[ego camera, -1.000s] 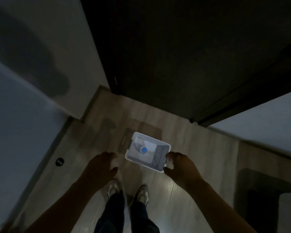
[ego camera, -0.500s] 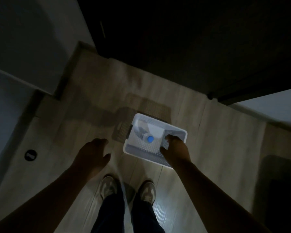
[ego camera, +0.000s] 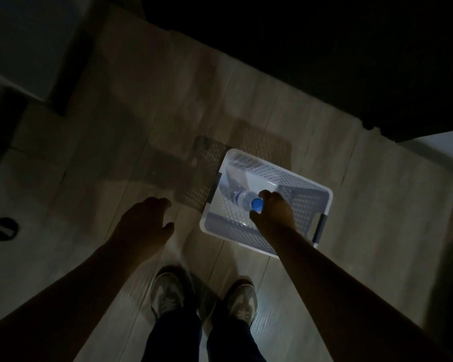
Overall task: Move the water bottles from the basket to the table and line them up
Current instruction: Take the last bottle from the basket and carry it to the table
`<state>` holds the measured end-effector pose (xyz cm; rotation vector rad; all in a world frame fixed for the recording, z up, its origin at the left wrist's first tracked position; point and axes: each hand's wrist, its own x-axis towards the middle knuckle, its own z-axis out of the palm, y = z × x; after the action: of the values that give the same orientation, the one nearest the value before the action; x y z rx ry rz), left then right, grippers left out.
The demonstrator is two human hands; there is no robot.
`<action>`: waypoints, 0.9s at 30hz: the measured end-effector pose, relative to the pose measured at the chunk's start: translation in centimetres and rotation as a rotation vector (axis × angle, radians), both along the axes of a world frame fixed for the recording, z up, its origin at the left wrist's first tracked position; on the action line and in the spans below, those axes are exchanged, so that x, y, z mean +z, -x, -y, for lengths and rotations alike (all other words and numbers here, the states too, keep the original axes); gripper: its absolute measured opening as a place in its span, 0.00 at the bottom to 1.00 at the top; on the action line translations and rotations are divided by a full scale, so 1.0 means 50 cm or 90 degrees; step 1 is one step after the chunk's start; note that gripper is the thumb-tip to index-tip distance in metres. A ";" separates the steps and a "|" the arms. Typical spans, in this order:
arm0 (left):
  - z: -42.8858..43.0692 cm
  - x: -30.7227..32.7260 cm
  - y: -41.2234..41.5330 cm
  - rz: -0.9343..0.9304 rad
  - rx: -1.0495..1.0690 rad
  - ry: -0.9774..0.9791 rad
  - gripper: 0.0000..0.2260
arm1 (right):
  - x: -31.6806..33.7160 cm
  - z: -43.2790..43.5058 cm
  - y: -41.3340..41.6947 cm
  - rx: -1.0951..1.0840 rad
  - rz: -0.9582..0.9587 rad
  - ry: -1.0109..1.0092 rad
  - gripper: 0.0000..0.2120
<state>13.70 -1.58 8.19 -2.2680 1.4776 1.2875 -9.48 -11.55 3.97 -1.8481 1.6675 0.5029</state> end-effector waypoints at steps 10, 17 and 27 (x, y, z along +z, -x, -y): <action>-0.022 -0.060 0.005 -0.004 -0.023 0.022 0.22 | -0.073 0.002 -0.004 0.045 -0.032 0.018 0.17; -0.033 0.006 0.013 -0.003 -0.023 0.013 0.22 | 0.011 -0.025 0.013 -0.016 0.023 0.051 0.18; -0.015 0.308 0.017 -0.061 0.007 -0.008 0.22 | 0.355 -0.038 0.024 -0.047 0.087 0.075 0.18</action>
<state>12.85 -0.82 23.60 -2.2397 1.4837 1.4233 -10.68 -9.65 21.71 -1.8519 1.6962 0.2469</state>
